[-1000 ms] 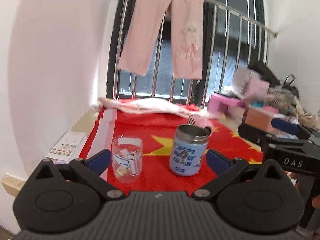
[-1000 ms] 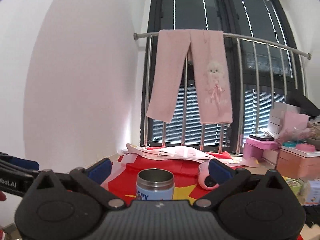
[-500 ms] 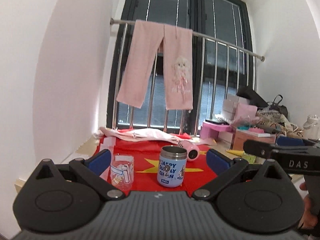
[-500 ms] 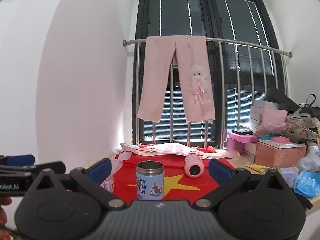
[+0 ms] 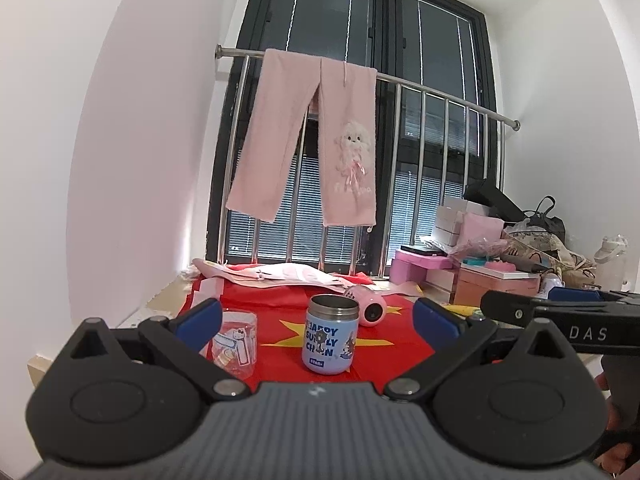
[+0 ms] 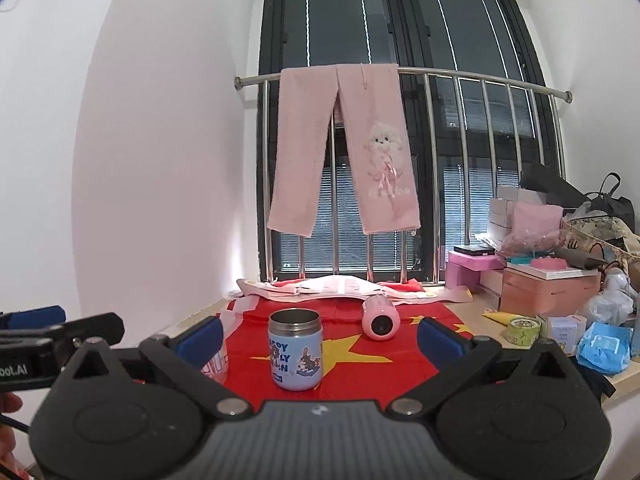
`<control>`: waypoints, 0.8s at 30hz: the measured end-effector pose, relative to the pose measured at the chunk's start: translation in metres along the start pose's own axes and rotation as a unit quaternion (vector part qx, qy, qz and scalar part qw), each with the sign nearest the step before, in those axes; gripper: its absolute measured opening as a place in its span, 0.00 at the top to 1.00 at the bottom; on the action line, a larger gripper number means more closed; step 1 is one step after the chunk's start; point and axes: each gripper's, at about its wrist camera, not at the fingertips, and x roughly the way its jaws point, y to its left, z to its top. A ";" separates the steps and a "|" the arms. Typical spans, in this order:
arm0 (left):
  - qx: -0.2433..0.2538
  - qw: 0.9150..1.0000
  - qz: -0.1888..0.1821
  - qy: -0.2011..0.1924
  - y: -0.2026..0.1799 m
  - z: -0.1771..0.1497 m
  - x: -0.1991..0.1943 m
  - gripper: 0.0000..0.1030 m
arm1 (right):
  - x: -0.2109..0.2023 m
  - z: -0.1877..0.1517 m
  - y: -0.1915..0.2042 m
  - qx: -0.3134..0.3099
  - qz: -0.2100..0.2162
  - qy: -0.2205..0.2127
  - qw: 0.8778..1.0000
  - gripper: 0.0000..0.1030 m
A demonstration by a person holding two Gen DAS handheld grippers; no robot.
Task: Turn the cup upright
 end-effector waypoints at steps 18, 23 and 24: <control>0.000 1.000 0.000 0.000 0.001 -0.001 -0.001 0.00 | 0.000 0.000 -0.001 0.002 -0.001 0.000 1.000 0.00; 0.000 1.000 0.000 0.000 0.001 -0.001 -0.001 0.00 | -0.001 -0.001 -0.001 0.003 -0.002 -0.001 1.000 0.00; 0.000 1.000 0.000 0.000 0.001 -0.001 -0.001 0.00 | -0.001 -0.001 -0.001 0.003 -0.002 -0.001 1.000 0.00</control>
